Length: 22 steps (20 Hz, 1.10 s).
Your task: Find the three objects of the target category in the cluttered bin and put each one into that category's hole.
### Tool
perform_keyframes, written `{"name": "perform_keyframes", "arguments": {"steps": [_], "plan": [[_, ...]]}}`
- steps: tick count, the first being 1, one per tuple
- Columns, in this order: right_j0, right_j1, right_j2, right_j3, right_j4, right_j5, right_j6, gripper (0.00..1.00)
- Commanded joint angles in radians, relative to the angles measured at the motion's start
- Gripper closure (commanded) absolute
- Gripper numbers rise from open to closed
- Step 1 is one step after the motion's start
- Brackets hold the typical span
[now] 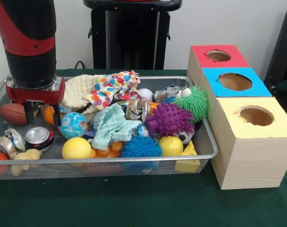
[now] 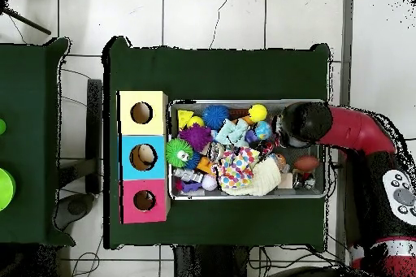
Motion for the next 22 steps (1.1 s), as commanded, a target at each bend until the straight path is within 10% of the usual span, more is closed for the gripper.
{"name": "perform_keyframes", "arguments": {"steps": [1, 12, 22], "plan": [[0.019, 0.038, 0.040, -0.048, 0.013, 0.086, -0.055, 0.00], [0.016, 0.206, 0.072, -0.214, 0.012, 0.068, -0.120, 0.00], [-0.053, 0.228, 0.094, -0.167, -0.007, -0.033, -0.191, 0.00]]}}
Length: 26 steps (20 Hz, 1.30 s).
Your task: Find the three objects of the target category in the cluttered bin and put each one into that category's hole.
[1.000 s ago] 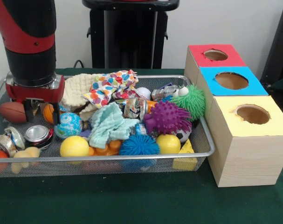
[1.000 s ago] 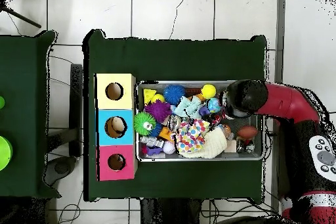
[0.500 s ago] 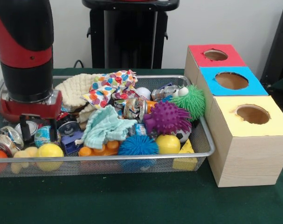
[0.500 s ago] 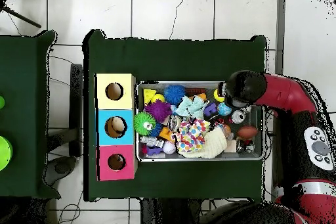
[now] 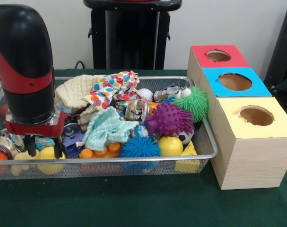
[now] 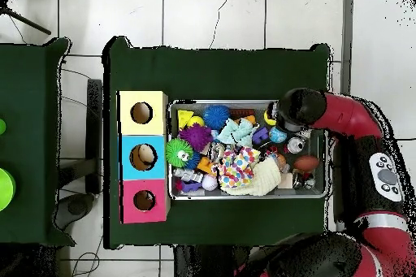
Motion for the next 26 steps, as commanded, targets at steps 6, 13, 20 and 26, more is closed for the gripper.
{"name": "perform_keyframes", "arguments": {"steps": [6, 13, 20, 26], "plan": [[-0.106, 0.045, 0.077, 0.047, -0.057, -0.015, -0.257, 0.00], [-0.149, 0.012, 0.085, 0.095, -0.076, -0.014, -0.273, 0.00], [-0.181, 0.052, 0.099, 0.155, -0.108, -0.138, -0.223, 0.00], [-0.199, 0.080, 0.105, 0.197, -0.120, -0.227, -0.175, 0.00]]}}
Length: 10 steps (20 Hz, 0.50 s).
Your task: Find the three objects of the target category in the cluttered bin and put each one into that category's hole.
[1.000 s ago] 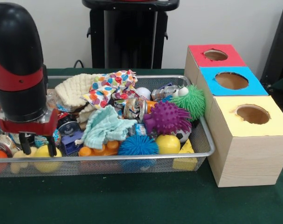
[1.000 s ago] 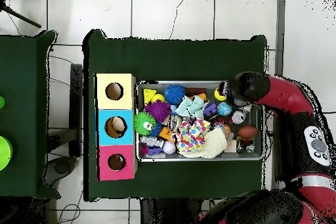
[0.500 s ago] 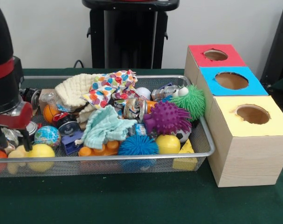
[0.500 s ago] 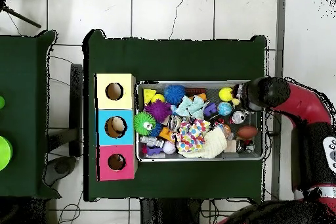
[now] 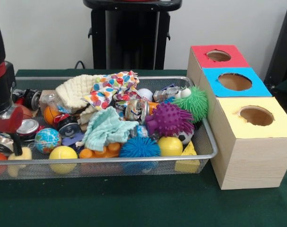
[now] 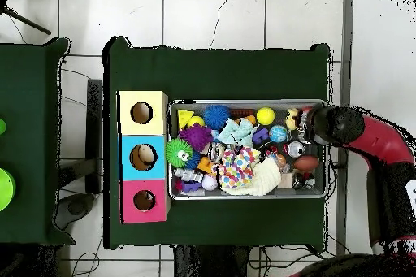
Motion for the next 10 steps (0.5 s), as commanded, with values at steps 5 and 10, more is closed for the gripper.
{"name": "perform_keyframes", "arguments": {"steps": [5, 10], "plan": [[-0.024, 0.088, 0.053, 0.163, -0.088, -0.146, -0.137, 0.00], [-0.009, 0.077, 0.035, 0.189, -0.074, -0.149, -0.092, 0.00]]}}
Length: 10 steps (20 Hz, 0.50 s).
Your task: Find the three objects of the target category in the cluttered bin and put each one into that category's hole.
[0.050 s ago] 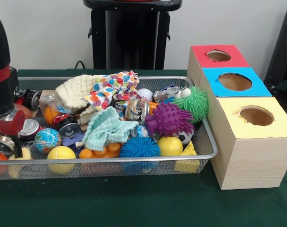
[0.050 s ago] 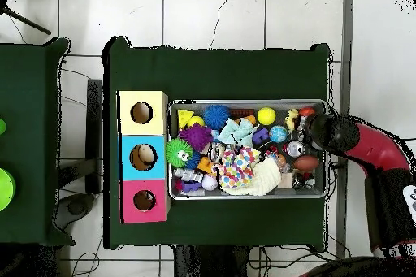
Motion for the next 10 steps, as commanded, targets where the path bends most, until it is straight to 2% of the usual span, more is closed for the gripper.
{"name": "perform_keyframes", "arguments": {"steps": [1, 10], "plan": [[0.016, 0.072, 0.033, 0.139, -0.051, -0.035, -0.087, 0.00], [0.031, 0.043, 0.019, 0.244, -0.011, -0.045, 0.016, 0.00]]}}
